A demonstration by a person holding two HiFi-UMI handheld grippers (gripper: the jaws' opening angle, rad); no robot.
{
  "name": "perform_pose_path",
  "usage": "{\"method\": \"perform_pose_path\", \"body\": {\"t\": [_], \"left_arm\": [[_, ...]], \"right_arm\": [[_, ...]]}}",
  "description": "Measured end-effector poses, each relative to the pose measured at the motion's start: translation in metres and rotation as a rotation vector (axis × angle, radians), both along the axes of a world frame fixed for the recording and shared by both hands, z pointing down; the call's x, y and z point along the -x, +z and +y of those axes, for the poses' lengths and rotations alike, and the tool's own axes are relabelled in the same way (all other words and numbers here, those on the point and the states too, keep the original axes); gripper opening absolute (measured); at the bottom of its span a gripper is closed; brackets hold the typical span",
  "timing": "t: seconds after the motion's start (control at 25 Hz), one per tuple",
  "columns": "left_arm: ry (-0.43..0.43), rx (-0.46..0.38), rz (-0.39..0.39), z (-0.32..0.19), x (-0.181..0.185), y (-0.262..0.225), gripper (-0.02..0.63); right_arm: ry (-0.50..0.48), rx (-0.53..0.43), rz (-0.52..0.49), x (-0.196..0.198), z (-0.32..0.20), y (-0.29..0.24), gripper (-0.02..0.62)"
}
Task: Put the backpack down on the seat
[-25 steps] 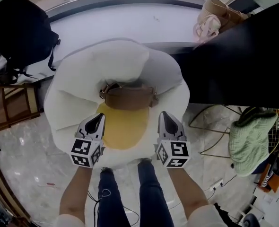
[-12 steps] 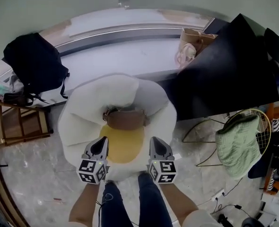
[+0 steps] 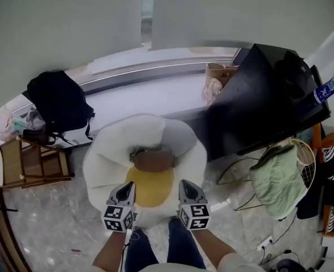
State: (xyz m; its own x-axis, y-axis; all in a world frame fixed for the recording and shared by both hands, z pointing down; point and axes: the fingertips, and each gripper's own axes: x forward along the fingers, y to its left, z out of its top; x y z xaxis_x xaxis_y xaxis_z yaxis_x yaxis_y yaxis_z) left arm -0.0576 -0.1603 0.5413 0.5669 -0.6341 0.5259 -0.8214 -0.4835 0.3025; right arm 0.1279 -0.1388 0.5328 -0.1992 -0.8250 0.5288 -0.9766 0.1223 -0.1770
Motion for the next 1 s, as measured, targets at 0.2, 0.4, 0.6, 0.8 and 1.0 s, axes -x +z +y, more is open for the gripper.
{"method": "perform_pose_path", "body": {"t": [0.2,0.4,0.6,0.8,1.0], "left_arm": [[0.011,-0.024,0.009,0.016,0.001,-0.041,0.035],[0.019,-0.058,0.003,0.03,0.007,-0.075,0.035],[0.011,-0.094,0.021,0.041,0.013,-0.104,0.035],[-0.004,-0.145,0.03,0.044,0.019,-0.134,0.035],[0.004,-0.18,0.047,0.059,0.024,-0.164,0.035]], "right_arm": [[-0.022,-0.029,0.016,0.002,0.016,-0.039,0.031],[-0.024,-0.049,0.018,0.002,0.031,-0.066,0.031],[-0.023,-0.087,0.013,0.003,0.044,-0.096,0.031],[-0.023,-0.144,-0.003,0.002,0.046,-0.131,0.031],[-0.048,-0.197,-0.006,0.007,0.056,-0.16,0.032]]}}
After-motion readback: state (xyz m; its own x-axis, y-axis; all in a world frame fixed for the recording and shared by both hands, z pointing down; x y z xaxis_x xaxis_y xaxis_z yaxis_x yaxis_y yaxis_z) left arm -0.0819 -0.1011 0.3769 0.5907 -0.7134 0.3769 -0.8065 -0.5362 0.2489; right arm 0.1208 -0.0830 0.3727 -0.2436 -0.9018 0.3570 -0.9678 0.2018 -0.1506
